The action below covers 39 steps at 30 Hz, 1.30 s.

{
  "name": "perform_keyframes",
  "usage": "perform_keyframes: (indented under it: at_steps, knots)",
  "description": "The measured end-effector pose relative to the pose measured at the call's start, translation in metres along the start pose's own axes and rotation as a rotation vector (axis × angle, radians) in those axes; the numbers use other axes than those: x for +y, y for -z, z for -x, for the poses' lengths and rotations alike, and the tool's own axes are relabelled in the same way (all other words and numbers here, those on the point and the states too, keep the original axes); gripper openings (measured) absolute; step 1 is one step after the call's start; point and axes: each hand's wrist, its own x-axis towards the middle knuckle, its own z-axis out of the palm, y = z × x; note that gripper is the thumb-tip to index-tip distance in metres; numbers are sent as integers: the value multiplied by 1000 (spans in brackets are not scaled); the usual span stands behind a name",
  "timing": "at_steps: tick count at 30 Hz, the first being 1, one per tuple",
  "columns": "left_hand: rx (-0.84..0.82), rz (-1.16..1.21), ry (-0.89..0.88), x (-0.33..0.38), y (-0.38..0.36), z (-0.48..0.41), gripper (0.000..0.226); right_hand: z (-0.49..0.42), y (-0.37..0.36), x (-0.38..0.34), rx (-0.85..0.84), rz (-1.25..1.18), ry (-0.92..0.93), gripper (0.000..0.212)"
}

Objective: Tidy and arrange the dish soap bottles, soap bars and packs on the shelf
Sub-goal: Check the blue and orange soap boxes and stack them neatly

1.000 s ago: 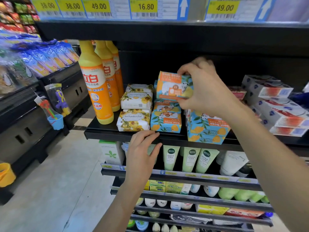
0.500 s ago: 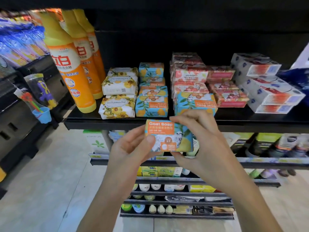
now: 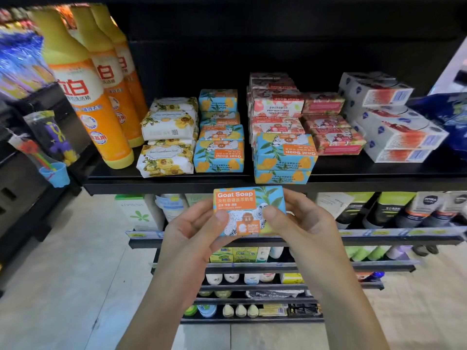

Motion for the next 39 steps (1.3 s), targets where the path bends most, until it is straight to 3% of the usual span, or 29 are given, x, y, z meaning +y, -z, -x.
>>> perform_keyframes:
  at_steps: [15,23,30,39]
  knots:
    - [-27,-38,29,2,-4,2,45,-1,8,7,-47,-129,84,55]
    - [-26,-3,103,8,-4,1,67,-2,15,11,-87,-105,209,48]
    - [-3,29,97,11,-6,-1,46,-2,17,10,-128,-105,182,58]
    - [60,13,84,8,-12,-1,54,-3,16,9,-11,16,-70,63]
